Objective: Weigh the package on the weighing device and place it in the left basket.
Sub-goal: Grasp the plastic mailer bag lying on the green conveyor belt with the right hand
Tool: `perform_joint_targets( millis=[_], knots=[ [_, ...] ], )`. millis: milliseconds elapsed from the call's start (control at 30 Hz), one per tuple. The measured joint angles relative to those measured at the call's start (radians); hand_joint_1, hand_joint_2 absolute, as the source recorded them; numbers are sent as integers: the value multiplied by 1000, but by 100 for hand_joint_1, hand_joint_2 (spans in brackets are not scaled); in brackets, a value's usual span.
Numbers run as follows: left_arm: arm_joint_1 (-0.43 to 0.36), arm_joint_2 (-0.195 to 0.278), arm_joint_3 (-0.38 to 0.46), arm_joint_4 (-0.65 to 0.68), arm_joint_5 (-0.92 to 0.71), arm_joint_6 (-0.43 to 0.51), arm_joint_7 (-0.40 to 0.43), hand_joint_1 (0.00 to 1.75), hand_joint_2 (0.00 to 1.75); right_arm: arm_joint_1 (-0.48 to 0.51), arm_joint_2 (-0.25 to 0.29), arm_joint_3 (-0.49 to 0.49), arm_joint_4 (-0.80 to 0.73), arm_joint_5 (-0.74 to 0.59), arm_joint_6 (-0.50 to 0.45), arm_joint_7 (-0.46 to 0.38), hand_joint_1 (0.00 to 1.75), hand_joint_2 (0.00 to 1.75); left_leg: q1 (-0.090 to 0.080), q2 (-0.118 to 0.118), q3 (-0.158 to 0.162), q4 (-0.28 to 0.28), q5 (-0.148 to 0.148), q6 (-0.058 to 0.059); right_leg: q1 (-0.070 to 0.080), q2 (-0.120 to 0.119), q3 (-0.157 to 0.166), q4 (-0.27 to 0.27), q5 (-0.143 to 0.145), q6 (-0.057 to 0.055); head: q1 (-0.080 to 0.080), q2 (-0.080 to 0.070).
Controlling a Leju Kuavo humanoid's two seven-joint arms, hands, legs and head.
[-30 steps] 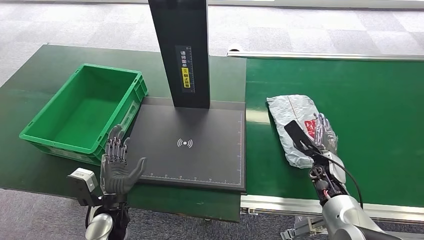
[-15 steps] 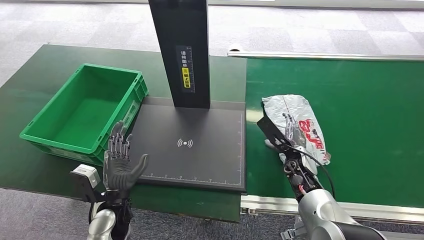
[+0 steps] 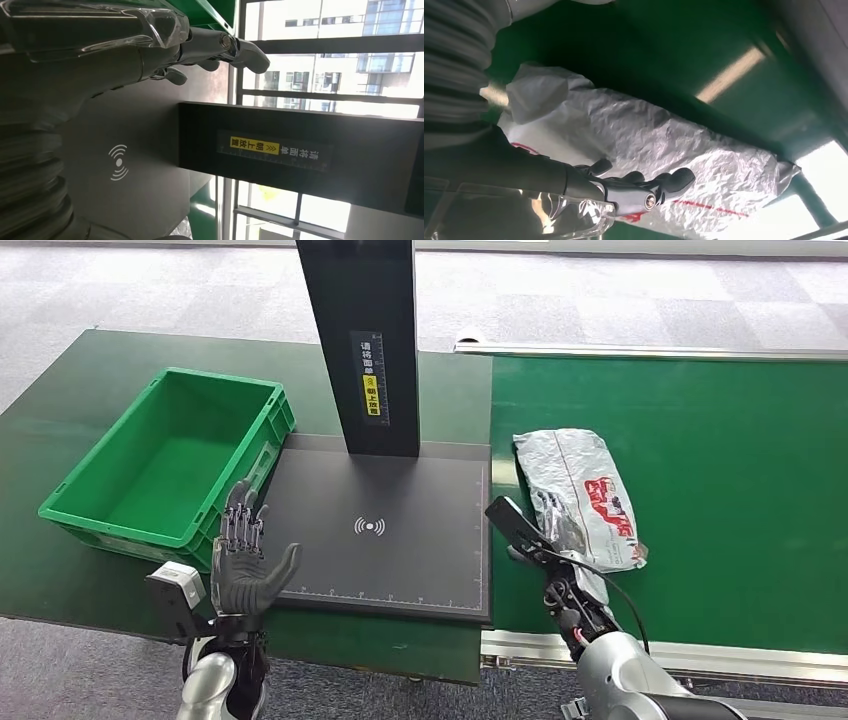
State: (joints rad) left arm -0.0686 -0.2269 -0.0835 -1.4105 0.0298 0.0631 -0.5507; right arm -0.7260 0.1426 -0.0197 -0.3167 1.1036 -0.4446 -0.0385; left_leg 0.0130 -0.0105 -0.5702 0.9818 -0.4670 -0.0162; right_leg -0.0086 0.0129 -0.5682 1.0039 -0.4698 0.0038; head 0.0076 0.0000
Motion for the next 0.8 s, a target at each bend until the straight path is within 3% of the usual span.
perform_joint_targets(
  millis=[367, 800],
  knots=[
    [-7, 0, 0, 1, 0, 2, 10, 0, 175, -19, 0, 64, -11, 85, -159, 23, 0, 175, 0, 0, 0, 0, 0, 0, 0, 0, 0, 0, 0, 0, 0, 0],
    [-8, -1, 0, 10, 0, 2, 10, 0, 175, -31, -16, 69, -32, 66, -164, 24, 0, 175, 0, 0, 0, 0, 0, 0, 0, 0, 0, 0, 0, 0, 0, 0]
  ],
)
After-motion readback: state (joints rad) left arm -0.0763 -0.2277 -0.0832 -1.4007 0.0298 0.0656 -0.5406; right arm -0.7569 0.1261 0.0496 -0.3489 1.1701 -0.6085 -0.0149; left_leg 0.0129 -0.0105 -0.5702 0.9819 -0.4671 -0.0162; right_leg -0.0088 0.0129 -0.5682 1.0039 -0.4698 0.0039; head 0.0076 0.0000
